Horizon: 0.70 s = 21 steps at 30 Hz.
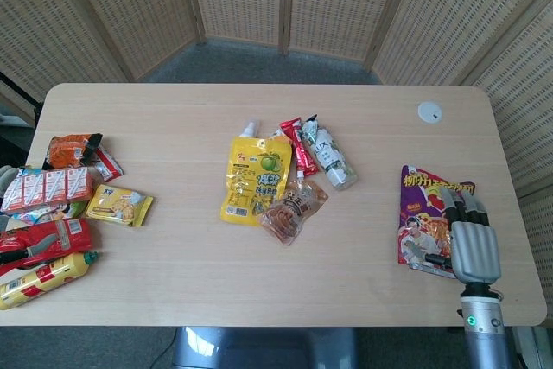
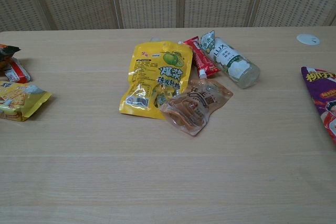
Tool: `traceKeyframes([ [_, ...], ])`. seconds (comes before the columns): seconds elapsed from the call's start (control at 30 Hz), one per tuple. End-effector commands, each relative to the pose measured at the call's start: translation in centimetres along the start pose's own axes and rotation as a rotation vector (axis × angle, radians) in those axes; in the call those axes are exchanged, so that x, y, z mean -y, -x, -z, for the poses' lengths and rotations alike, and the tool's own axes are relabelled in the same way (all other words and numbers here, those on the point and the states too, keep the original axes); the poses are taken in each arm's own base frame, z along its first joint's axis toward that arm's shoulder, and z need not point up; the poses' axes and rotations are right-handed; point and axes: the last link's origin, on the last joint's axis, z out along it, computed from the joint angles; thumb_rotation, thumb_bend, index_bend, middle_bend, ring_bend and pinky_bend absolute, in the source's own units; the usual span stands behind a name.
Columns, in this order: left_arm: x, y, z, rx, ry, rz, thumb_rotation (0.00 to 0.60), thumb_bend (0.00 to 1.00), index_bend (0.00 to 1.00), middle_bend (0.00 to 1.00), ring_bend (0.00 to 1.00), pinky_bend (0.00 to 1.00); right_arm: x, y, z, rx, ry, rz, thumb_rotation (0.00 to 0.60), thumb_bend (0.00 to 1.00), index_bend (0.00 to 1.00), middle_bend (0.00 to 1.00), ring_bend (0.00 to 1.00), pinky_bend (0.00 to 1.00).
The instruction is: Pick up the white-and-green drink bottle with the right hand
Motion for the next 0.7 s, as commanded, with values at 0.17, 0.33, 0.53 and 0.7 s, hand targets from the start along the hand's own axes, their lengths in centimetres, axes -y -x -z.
traceKeyframes([
  [0.17,0.3,0.2,-0.3,0.007,-0.010,0.004,0.348,0.00,0.00,0.00,0.00,0.00,6.6,2.2,-5.5,0.085,-0.042,-0.013,0.600,0.00,0.00,0.00,0.00,0.00],
  [0.33,0.6,0.3,-0.5,0.011,-0.019,0.004,0.346,0.00,0.00,0.00,0.00,0.00,9.3,4.0,-9.0,0.132,-0.035,0.034,0.600,0.00,0.00,0.00,0.00,0.00],
  [0.53,0.9,0.5,-0.6,0.016,-0.032,-0.002,0.348,0.00,0.00,0.00,0.00,0.00,10.4,6.4,-12.6,0.185,0.016,0.071,0.600,0.00,0.00,0.00,0.00,0.00],
  [0.7,1.1,0.8,-0.8,0.024,-0.043,-0.010,0.344,0.00,0.00,0.00,0.00,0.00,10.7,8.0,-14.4,0.225,0.079,0.088,0.600,0.00,0.00,0.00,0.00,0.00],
])
